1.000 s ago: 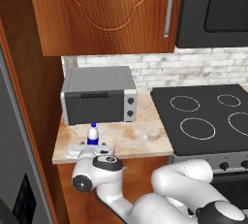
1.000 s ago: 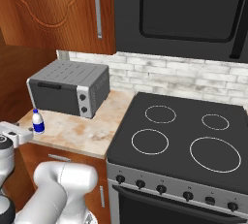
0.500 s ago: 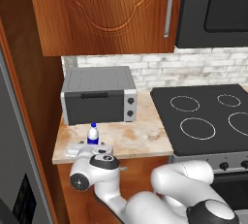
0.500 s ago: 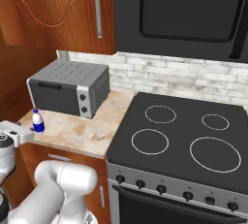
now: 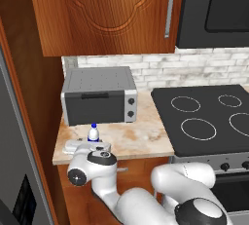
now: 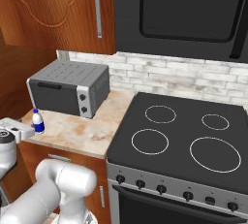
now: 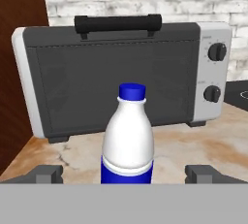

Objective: Take the bottled waters from the counter and place them in the freezer to freeze. Close the freezer door after placing the bottles.

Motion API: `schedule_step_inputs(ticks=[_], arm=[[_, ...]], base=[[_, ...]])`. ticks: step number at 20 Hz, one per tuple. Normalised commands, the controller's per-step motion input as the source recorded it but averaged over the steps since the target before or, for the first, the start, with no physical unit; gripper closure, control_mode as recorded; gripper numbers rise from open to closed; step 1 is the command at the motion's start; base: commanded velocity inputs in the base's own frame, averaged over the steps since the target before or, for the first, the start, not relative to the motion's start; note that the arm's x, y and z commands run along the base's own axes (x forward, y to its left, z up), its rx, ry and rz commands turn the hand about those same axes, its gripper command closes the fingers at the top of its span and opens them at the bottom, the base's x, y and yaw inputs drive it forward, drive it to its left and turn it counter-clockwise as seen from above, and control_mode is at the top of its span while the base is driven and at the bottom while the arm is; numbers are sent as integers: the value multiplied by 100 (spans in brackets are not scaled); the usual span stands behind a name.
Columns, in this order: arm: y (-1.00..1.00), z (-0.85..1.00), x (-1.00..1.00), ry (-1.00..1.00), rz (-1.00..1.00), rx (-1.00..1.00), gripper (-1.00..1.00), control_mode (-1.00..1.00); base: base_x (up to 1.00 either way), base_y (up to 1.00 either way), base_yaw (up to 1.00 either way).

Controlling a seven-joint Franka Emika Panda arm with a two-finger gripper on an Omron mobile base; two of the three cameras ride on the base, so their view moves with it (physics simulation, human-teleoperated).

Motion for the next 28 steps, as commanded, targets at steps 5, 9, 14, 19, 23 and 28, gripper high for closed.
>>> schedule_step_inputs(ticks=[5,9,14,19,23,28], arm=[[0,-3,11,0,0,0,-100,-100],[0,-8,8,0,0,0,-100,-100],[0,-2,7,0,0,0,-100,-100],[0,-4,10,0,0,0,-100,-100],[0,-7,10,0,-1,0,-100,-100],[0,-9,8,0,-2,0,-100,-100]], base=[[0,0,0],[0,0,0],[0,0,0],[0,0,0],[0,0,0],[0,0,0]])
